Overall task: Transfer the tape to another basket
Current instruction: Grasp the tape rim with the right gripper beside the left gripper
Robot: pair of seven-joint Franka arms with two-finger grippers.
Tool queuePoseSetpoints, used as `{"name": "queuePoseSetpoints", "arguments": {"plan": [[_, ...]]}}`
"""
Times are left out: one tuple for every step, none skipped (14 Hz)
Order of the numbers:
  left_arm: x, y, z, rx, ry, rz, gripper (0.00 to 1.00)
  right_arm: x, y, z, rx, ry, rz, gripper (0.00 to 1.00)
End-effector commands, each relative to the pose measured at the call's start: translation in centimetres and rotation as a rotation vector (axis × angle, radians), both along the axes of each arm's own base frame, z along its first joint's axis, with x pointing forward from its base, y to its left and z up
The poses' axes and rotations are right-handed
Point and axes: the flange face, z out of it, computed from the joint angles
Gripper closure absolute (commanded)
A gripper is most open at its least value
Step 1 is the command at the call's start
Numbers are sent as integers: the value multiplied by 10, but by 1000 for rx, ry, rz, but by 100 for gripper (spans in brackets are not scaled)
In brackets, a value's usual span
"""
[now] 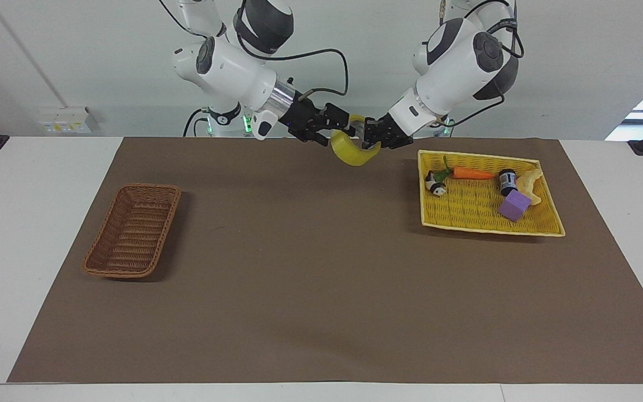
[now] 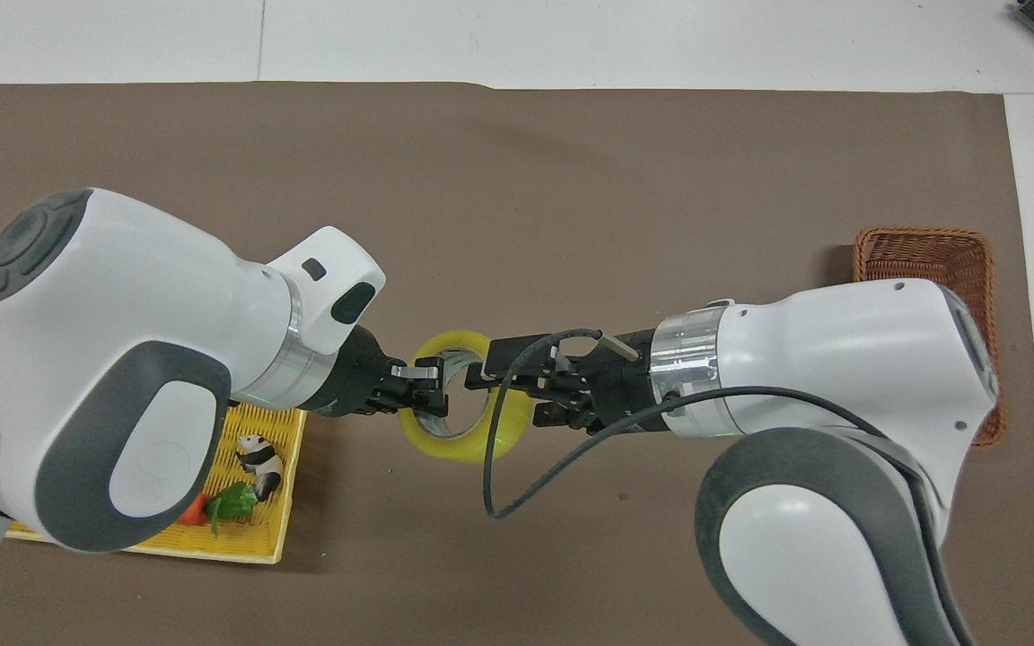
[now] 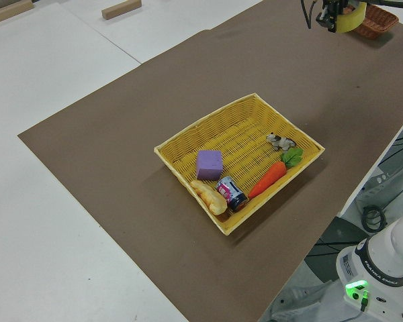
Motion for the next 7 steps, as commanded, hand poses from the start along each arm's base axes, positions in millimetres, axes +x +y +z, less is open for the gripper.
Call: {"name": "queuePoseSetpoints", "arguments": {"plan": [[-14,-5,6,-20,-13,15,100,-13,2,0,-1,-6,18,13],[-15,-5,6,-20,-10,13,100,-13,2,-1,-16,-11,24,43],[-15,-5,6,-20,-10,13,100,-14,2,-2,-26,-7,35,71],[-14,-5,6,-20,-10,15,100,-14,2,-2,-28,-5,37,94],[-14,-5,5,-20,-10,12,99,-14,3,-1,-29,-4,36,100],[-13,-4,6,-21,-13,14,72,-13,2,-1,-39,1,29,100],[-11,-4,7,-23,-17,19,9,-12,2,-2,-56,10,20,100]]}}
